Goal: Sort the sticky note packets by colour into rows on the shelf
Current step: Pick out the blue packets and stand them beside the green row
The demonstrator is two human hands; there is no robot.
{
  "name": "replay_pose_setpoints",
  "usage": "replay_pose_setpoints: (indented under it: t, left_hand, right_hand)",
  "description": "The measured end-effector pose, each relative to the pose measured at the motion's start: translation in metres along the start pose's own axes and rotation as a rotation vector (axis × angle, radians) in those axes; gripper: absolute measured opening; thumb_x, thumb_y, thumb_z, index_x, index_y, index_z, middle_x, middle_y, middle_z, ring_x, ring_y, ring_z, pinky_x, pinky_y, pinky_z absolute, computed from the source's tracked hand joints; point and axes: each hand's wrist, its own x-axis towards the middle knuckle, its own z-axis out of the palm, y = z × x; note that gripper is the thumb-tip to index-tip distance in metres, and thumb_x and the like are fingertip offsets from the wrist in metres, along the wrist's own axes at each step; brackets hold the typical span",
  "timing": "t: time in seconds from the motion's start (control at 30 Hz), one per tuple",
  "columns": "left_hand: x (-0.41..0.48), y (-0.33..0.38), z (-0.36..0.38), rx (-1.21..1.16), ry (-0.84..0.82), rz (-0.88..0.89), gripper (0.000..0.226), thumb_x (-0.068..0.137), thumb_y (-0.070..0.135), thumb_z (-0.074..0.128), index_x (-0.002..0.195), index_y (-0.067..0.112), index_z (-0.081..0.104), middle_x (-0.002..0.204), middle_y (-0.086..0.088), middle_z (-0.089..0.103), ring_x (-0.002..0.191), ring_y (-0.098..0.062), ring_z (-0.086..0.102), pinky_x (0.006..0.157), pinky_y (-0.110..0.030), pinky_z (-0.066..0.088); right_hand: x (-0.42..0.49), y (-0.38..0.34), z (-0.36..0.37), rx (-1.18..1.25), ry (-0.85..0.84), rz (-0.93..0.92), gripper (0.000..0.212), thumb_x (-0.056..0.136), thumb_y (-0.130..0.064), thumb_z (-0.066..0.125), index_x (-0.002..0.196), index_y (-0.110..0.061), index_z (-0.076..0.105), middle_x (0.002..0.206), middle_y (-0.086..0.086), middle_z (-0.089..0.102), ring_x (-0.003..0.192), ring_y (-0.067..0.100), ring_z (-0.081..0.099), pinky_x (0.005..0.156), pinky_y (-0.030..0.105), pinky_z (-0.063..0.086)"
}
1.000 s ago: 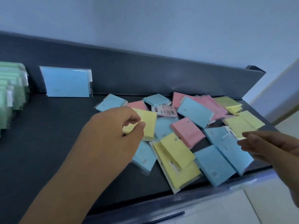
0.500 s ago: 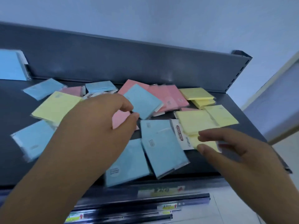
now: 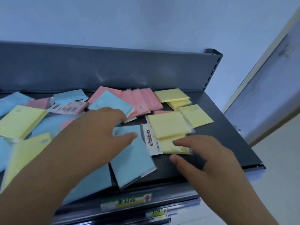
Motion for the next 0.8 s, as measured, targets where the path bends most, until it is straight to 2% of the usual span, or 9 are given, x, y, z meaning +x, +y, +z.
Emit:
replay_pose_setpoints:
  t: [0.07,0.2,0.3,0.37,0.43,0.53,0.63,0.73,0.8]
  left_hand:
    - [0.026,-0.005,-0.002,0.020,0.069,-0.097,0.053,0.084,0.063,0.060,0.128,0.035,0.056,0.130,0.010,0.056,0.096,-0.016,0.062,0.085,-0.034,0.044]
    - [0.072,-0.010,0.003,0.078,0.089,-0.215,0.076,0.077,0.061,0.072,0.139,0.026,0.046,0.142,-0.004,0.049,0.126,-0.029,0.049,0.098,-0.040,0.043]
    - [0.091,-0.010,0.005,0.036,-0.001,-0.295,0.101,0.067,0.066,0.079,0.148,0.026,0.034,0.146,-0.004,0.047,0.128,-0.029,0.048,0.099,-0.040,0.043]
    - [0.094,-0.007,0.005,0.005,-0.032,-0.342,0.107,0.065,0.064,0.083,0.150,0.029,0.030,0.144,-0.001,0.049,0.121,-0.025,0.050,0.091,-0.035,0.040]
    - [0.093,-0.003,0.005,0.033,-0.002,-0.357,0.111,0.065,0.059,0.086,0.154,0.030,0.026,0.147,0.000,0.047,0.126,-0.025,0.049,0.090,-0.034,0.037]
    - [0.090,0.010,0.005,0.051,0.101,-0.333,0.105,0.065,0.053,0.086,0.151,0.029,0.031,0.143,-0.002,0.050,0.123,-0.026,0.050,0.089,-0.034,0.038]
    - [0.077,0.039,0.006,-0.036,0.265,-0.249,0.102,0.062,0.055,0.085,0.148,0.030,0.035,0.137,0.002,0.052,0.117,-0.020,0.053,0.093,-0.034,0.043]
    - [0.056,0.092,0.002,-0.159,0.444,-0.093,0.102,0.062,0.065,0.079,0.148,0.038,0.033,0.138,0.016,0.048,0.122,-0.006,0.049,0.098,-0.027,0.041]
    - [0.033,0.129,0.010,-0.195,0.489,0.009,0.100,0.064,0.065,0.079,0.149,0.037,0.034,0.140,0.020,0.047,0.126,-0.002,0.045,0.102,-0.024,0.039]
  right_hand:
    - [0.003,0.014,-0.010,0.076,-0.015,0.044,0.026,0.083,-0.060,0.069,0.104,-0.046,0.074,0.104,-0.034,0.064,0.111,-0.011,0.055,0.089,0.002,0.038]
    - [0.017,0.039,-0.029,0.176,0.012,0.024,0.023,0.075,-0.056,0.069,0.097,-0.051,0.074,0.102,-0.029,0.070,0.102,-0.010,0.061,0.080,0.014,0.044]
    - [0.028,0.059,-0.041,0.191,-0.026,-0.015,0.029,0.073,-0.064,0.062,0.097,-0.053,0.074,0.102,-0.029,0.071,0.102,-0.010,0.061,0.081,0.012,0.044]
    - [0.034,0.073,-0.050,0.196,-0.050,-0.041,0.024,0.077,-0.066,0.066,0.097,-0.055,0.073,0.103,-0.031,0.070,0.104,-0.012,0.061,0.081,0.007,0.044]
    - [0.038,0.085,-0.058,0.207,-0.097,-0.055,0.025,0.075,-0.068,0.067,0.098,-0.057,0.072,0.104,-0.035,0.069,0.104,-0.015,0.060,0.080,0.006,0.044]
    - [0.043,0.094,-0.065,0.184,-0.172,-0.106,0.031,0.072,-0.067,0.059,0.098,-0.057,0.071,0.103,-0.038,0.068,0.103,-0.016,0.060,0.077,0.010,0.046]
    - [0.048,0.098,-0.066,0.259,-0.174,-0.126,0.022,0.078,-0.066,0.067,0.097,-0.057,0.073,0.100,-0.037,0.070,0.101,-0.016,0.062,0.080,0.003,0.046]
    - [0.057,0.087,-0.065,0.534,-0.200,-0.068,0.036,0.066,-0.059,0.066,0.102,-0.057,0.071,0.096,-0.029,0.075,0.095,-0.011,0.069,0.080,0.009,0.053]
    - [0.063,0.072,-0.065,0.702,-0.189,-0.051,0.036,0.069,-0.050,0.074,0.105,-0.053,0.073,0.097,-0.020,0.078,0.094,-0.003,0.073,0.079,0.014,0.057]
